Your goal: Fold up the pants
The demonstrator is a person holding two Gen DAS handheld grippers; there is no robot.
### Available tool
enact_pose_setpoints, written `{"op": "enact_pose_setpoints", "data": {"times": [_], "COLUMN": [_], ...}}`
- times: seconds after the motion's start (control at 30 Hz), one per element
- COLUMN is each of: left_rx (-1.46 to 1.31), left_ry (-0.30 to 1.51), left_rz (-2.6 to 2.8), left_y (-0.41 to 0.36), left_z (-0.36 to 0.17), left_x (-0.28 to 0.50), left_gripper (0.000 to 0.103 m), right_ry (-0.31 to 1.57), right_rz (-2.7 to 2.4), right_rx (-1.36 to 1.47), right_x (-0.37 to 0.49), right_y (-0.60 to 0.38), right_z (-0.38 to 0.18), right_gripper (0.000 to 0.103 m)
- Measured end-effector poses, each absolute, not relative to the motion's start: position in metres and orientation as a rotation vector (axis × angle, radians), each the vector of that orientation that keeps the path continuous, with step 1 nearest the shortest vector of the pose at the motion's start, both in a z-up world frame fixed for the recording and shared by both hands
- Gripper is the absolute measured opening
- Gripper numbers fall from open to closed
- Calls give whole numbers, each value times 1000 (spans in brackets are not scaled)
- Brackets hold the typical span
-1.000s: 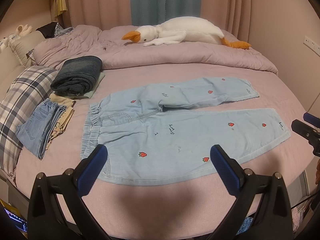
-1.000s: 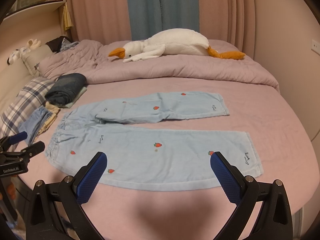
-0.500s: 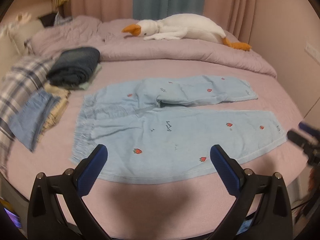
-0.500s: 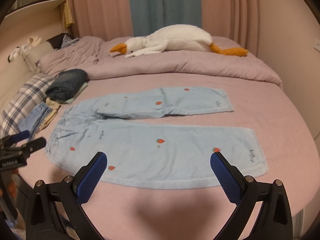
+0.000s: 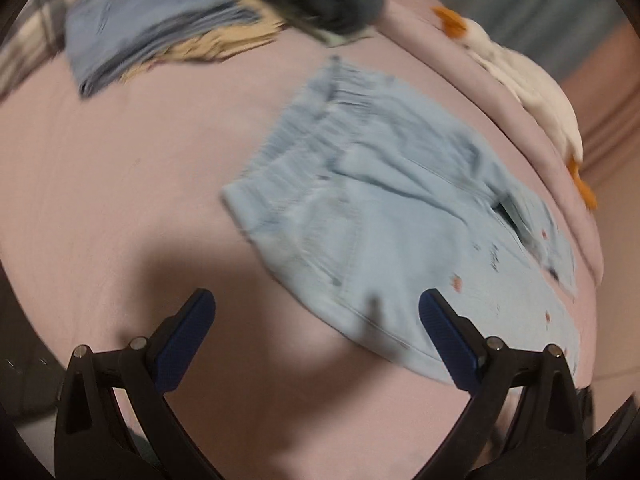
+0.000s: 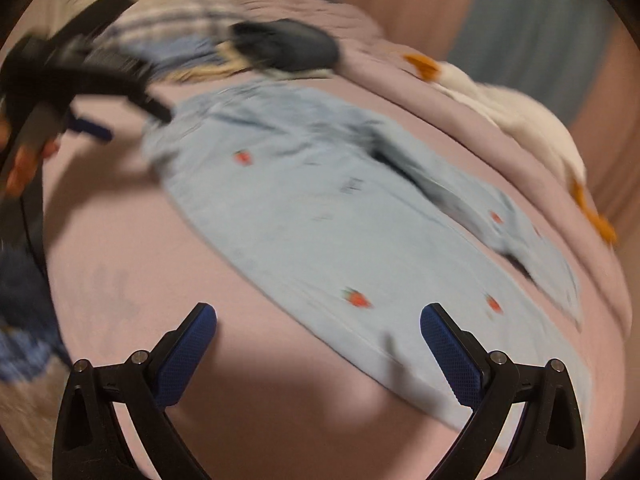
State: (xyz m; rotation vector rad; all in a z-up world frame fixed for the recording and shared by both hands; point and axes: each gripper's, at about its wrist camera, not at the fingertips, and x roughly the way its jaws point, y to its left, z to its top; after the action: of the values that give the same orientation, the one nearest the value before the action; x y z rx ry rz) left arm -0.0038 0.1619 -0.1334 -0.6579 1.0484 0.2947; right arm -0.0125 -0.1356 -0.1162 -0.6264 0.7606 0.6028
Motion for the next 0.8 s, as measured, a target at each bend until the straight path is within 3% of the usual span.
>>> {"op": "enact_pose_setpoints", "data": {"times": [0.13,0.2,0.23,0.27,0.3,0.33,0.37,0.47,0.7,0.8], "left_rx": [-706,-681,-674,-670,-677,-685,-687,-713,-625,-524], "left_ry": [976,938,934,931,933,925,922,912,921,964], "left_rz": [286,298,307,324,340,343,353,314,306,323], "left_y": [175,178,180,185,190,195,199,210,204,195], "left_z": [-145,-143,-143,-145,-145,-147,-146,-142,-143,-138], "left_x": [5,13,19,23,26,25,24,17,4,7], "left_gripper": [98,79,58,45,43,33,28,24,25,36], "right_ry": [639,568,542,529,527,523,527,535,580,608], "right_rz": [604,593,592,591,600,609,627,646,687,695], "right_rx": [-753,-785,-803,-815,-841,-847,-855,-882,-876,-852], "right_x": [-10,-7,-6,-6,-5,-6,-8,-16,-28,-27], "right_y": [-111,-103,-97,-91,-86,-83,-81,-75,-75,-77], "right_z": [-132,-131,-131,-133,-134,-135,-135,-134,-136,-130], "right_gripper": [95,89,74,58,50,33,19,9,8,12]}}
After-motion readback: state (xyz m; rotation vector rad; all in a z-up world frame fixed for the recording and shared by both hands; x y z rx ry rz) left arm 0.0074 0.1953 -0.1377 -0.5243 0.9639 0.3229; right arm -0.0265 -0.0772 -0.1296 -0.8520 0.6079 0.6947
